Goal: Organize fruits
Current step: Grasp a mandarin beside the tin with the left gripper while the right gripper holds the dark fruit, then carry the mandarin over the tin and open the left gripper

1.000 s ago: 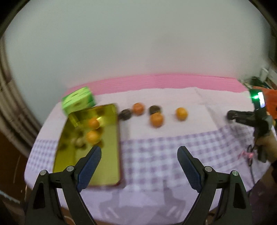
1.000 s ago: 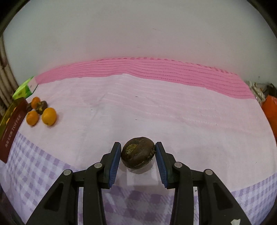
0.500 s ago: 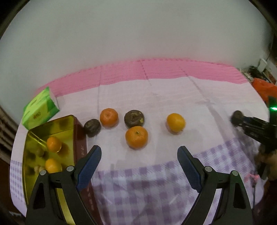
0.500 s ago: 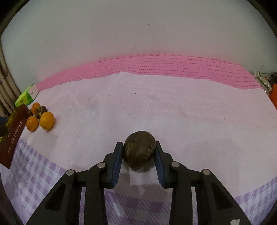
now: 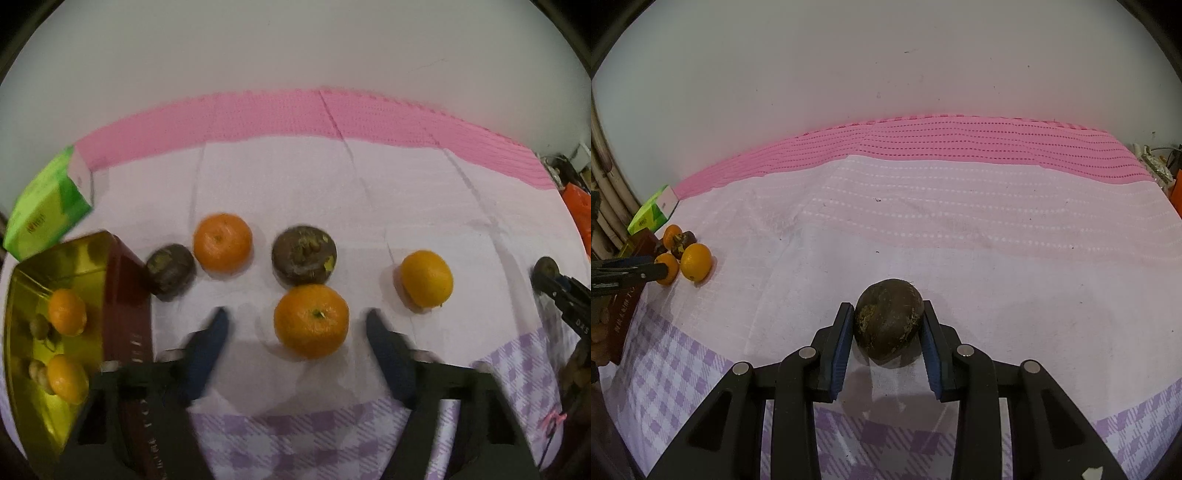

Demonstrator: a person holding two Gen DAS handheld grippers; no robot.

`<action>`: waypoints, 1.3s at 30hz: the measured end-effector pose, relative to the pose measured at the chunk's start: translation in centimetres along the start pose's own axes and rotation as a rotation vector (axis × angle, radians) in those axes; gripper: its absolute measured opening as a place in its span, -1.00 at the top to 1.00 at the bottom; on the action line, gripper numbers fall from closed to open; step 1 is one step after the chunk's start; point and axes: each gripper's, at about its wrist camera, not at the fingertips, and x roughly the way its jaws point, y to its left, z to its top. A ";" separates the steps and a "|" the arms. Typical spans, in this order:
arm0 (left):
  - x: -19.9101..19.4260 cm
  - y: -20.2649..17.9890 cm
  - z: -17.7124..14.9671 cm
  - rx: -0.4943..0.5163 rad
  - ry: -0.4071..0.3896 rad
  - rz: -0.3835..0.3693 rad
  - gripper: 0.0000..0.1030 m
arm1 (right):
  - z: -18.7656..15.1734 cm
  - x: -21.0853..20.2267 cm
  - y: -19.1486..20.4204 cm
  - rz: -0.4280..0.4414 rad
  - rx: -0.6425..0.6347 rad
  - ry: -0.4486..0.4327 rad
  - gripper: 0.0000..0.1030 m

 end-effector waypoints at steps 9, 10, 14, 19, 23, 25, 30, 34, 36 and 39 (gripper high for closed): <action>-2.5 -1.8 -2.0 0.010 -0.020 0.068 0.22 | -0.1 0.0 0.1 0.004 0.007 0.000 0.35; -3.2 -1.8 -2.1 0.003 -0.027 0.069 0.22 | -0.1 0.0 0.1 0.004 0.008 0.000 0.35; -6.6 -1.9 -2.7 -0.026 -0.071 0.102 0.22 | -0.1 0.1 0.2 0.000 0.005 0.000 0.35; -9.6 -1.9 -3.7 -0.051 -0.107 0.111 0.22 | -0.1 0.2 0.4 -0.015 -0.006 0.003 0.36; -11.4 -1.1 -4.4 -0.072 -0.137 0.114 0.22 | -0.2 0.2 0.8 -0.040 -0.025 0.006 0.36; -12.4 -0.4 -5.0 -0.093 -0.147 0.109 0.22 | -0.2 0.3 1.1 -0.056 -0.039 0.009 0.36; -13.9 1.8 -6.3 -0.146 -0.154 0.125 0.22 | -0.2 0.4 1.5 -0.082 -0.059 0.013 0.36; -14.6 3.5 -7.1 -0.189 -0.159 0.139 0.22 | -0.2 0.4 1.7 -0.098 -0.071 0.015 0.36; -14.9 4.2 -7.6 -0.209 -0.159 0.153 0.22 | -0.2 0.5 1.7 -0.095 -0.069 0.015 0.36; -15.3 5.0 -8.1 -0.227 -0.158 0.164 0.22 | -0.2 0.4 1.7 -0.096 -0.070 0.015 0.36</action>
